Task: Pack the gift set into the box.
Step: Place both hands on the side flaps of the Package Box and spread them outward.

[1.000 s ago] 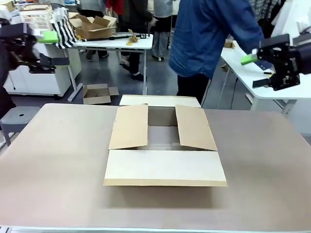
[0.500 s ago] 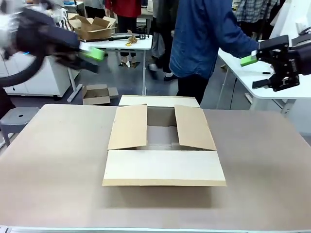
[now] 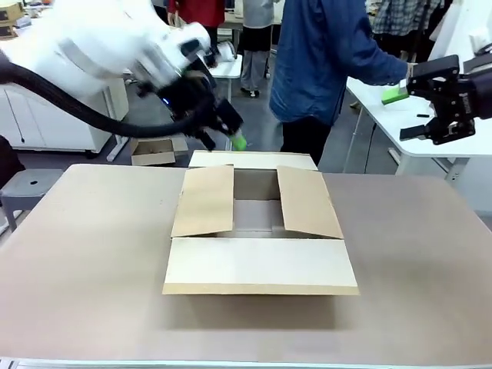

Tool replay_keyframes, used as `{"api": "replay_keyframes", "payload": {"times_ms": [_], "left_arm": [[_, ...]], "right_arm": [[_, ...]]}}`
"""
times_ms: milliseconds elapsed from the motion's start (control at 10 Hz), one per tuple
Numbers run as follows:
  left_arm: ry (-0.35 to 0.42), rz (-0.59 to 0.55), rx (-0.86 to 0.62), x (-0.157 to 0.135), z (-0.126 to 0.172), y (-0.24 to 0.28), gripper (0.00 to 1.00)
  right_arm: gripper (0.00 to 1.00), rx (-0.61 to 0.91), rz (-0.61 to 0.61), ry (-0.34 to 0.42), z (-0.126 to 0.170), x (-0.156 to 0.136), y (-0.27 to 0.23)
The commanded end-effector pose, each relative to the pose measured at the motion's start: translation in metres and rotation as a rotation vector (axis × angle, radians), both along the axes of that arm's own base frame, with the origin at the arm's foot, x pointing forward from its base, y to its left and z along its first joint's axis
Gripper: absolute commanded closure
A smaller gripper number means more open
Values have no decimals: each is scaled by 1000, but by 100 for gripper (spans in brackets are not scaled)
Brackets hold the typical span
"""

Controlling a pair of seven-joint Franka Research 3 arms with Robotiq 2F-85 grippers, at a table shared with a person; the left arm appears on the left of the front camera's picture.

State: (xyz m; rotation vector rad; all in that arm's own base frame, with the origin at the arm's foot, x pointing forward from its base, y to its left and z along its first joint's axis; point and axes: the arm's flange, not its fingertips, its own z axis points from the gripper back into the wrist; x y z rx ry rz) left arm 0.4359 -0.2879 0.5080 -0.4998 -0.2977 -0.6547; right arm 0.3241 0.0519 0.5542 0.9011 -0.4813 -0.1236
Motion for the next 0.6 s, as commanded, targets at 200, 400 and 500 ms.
{"api": "replay_keyframes", "payload": {"times_ms": [200, 400, 500], "left_arm": [[-197, 133, 164, 22, -44, -44, 0], [-46, 60, 142, 7, -42, -31, 0], [-46, 60, 142, 7, -42, -31, 0]], "right_arm": [[0, 10, 19, -25, -1, 3, 0], [0, 10, 19, -25, -1, 3, 0], [0, 10, 19, -25, -1, 3, 0]]}}
